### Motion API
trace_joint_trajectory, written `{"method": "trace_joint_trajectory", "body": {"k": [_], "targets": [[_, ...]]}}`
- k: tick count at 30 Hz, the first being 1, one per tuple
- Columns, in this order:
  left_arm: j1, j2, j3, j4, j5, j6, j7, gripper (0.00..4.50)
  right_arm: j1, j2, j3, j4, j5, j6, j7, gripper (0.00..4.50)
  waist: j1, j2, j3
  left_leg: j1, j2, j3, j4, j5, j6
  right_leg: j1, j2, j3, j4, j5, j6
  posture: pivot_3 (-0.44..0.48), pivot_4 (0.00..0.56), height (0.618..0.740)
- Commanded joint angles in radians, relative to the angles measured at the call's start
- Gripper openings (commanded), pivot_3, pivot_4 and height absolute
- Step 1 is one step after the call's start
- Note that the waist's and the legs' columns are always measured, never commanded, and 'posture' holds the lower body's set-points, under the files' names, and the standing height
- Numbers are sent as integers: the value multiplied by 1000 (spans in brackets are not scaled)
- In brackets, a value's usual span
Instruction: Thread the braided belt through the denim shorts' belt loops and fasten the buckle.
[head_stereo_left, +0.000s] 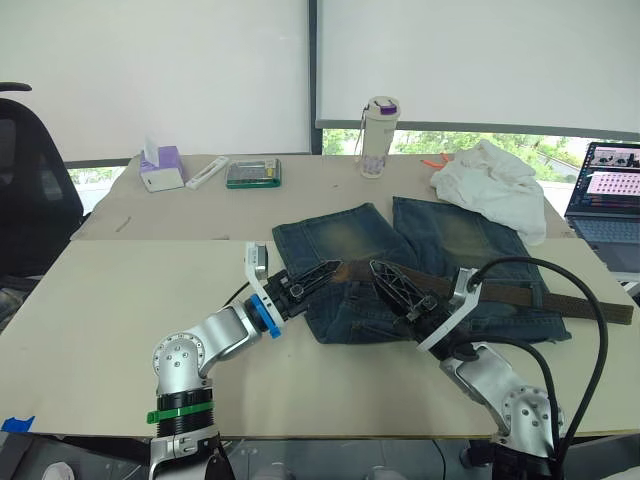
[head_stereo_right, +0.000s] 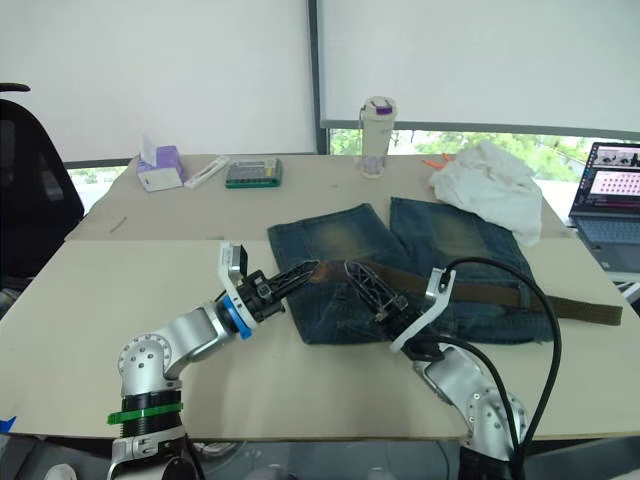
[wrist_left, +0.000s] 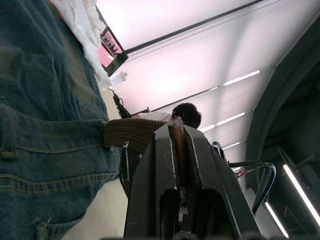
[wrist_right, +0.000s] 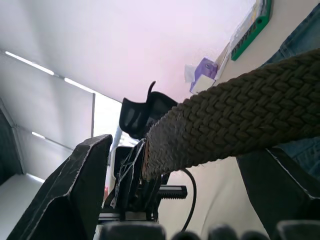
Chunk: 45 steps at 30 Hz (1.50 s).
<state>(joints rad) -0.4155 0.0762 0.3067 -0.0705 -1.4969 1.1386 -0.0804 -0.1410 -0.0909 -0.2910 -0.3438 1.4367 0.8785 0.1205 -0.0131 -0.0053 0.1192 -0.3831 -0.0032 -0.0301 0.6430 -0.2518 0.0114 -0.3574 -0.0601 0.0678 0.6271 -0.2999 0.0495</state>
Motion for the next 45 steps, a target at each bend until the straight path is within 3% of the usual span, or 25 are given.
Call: {"method": "trace_joint_trajectory", "body": {"k": [1,10,15,21,28,36,45], "targets": [[-2,10,-24,-30,-27,-22,5,0,-6,7,17,-49,43,-45,26,3080,0,0,0,0,0,0,0,0,0,0,0,0,0,0,0,0,150,740],[5,34,-55,-24,-18,-52,2,0,11,-33,34,-43,32,-73,27,17,-1,0,0,0,0,0,0,0,0,0,1,0,-1,0,0,0,150,740],[10,48,-81,-41,7,-67,-30,0,4,-47,31,-30,17,-94,20,17,-2,0,0,0,0,0,0,0,0,0,1,0,-1,0,0,0,150,740],[9,117,-117,-74,176,-147,-102,2074,-10,-80,-9,27,-78,-156,-75,0,-1,0,0,0,0,0,0,0,0,0,1,0,-1,0,0,0,150,740],[1,326,-287,-94,564,-294,-312,4434,-17,-181,-6,86,-187,-125,-174,0,-1,0,0,1,-1,2,-2,1,-1,0,1,1,-2,0,0,0,150,740],[4,368,-342,-88,736,-370,-416,4473,-72,-141,80,138,-326,-116,-210,0,-5,1,0,0,1,2,-3,1,-1,-2,0,2,-2,0,-1,0,150,740],[30,327,-312,-55,791,-381,-437,4473,-175,-10,151,230,-426,-109,-226,0,-12,1,0,0,2,2,-4,1,-1,-4,-1,3,0,0,-1,0,150,740]]}}
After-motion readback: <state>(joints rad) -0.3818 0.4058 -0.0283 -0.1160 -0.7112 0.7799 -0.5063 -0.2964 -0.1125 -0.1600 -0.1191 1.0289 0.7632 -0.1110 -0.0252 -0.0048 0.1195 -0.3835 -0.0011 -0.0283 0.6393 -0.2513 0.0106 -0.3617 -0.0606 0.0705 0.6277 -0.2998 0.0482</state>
